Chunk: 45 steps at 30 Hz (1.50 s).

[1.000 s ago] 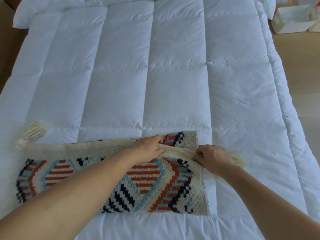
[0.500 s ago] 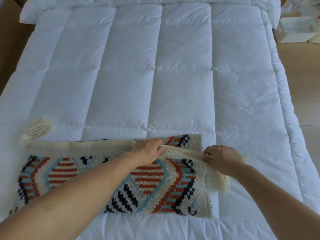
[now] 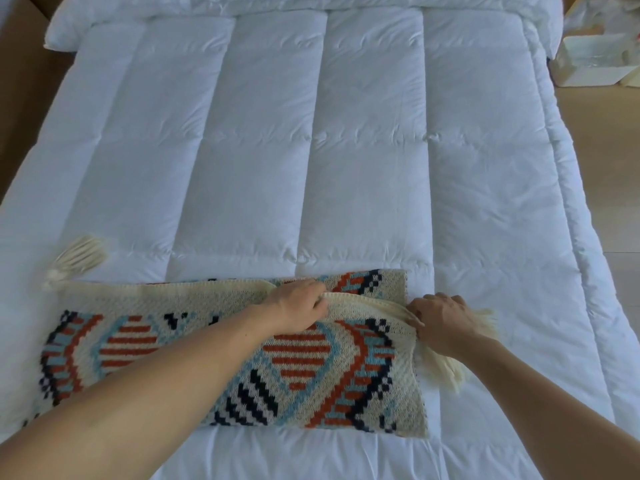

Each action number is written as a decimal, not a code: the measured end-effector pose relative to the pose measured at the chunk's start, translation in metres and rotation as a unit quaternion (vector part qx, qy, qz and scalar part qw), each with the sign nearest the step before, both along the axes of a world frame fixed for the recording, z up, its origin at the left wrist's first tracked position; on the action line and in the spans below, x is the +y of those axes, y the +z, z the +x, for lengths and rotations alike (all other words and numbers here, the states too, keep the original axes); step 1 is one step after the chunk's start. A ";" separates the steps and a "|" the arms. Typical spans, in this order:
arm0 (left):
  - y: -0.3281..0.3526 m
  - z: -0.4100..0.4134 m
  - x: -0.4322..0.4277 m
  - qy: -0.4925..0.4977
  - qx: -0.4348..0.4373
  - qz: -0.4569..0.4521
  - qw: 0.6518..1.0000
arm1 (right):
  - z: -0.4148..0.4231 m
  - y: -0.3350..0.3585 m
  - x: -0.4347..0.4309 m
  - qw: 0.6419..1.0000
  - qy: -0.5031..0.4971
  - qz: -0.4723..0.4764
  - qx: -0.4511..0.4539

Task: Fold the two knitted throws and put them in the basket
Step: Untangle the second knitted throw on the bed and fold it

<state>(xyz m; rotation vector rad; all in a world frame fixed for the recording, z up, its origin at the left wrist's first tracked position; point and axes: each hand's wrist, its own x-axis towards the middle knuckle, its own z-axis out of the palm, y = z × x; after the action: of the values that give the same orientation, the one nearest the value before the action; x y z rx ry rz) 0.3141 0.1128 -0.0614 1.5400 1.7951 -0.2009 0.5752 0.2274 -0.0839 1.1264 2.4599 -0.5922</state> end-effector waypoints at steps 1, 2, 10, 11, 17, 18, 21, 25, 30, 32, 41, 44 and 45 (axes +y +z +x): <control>0.000 0.000 -0.002 0.003 0.001 0.007 1.000 | -0.001 0.001 0.001 1.000 0.011 -0.010 -0.007; 0.000 0.000 -0.004 0.006 0.003 0.015 1.000 | 0.000 0.004 0.004 1.000 0.010 -0.020 -0.001; -0.004 -0.013 0.003 0.042 0.067 0.016 0.997 | -0.051 0.042 0.049 0.999 -0.022 -0.032 -0.016; -0.005 -0.013 0.006 0.040 0.071 0.007 0.997 | -0.059 0.040 0.051 1.000 -0.004 0.005 -0.027; -0.011 -0.007 0.029 0.030 0.076 -0.012 0.997 | -0.072 0.017 0.058 0.996 -0.022 0.087 -0.020; -0.012 -0.005 0.034 0.036 0.061 -0.032 0.997 | -0.070 0.015 0.056 0.997 -0.035 0.073 -0.006; -0.013 0.002 0.054 0.094 -0.027 -0.059 0.993 | -0.062 0.012 0.046 0.992 -0.090 0.054 0.066; -0.012 0.018 0.082 0.087 -0.096 -0.046 0.990 | -0.046 0.018 0.022 0.965 -0.188 0.080 0.167; -0.014 0.048 0.105 0.057 -0.124 -0.037 0.990 | -0.015 0.028 -0.027 0.912 -0.333 0.038 0.239; -0.014 0.058 0.110 0.033 -0.113 -0.027 0.993 | -0.001 0.029 -0.051 0.898 -0.387 -0.023 0.209; -0.024 0.072 0.107 -0.021 -0.027 0.055 0.998 | 0.020 0.022 -0.142 0.856 -0.483 -0.138 0.125; -0.024 0.075 0.106 -0.039 0.009 0.084 0.996 | 0.025 0.019 -0.153 0.856 -0.482 -0.152 0.109; -0.025 0.075 0.105 -0.040 0.021 0.092 0.995 | 0.028 0.018 -0.157 0.853 -0.483 -0.162 0.116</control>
<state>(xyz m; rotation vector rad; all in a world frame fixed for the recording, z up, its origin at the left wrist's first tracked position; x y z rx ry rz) 0.3891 0.2180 -0.0867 1.7518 1.8274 -0.1084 0.6034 0.0704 -0.0664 2.1970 1.6710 -1.4154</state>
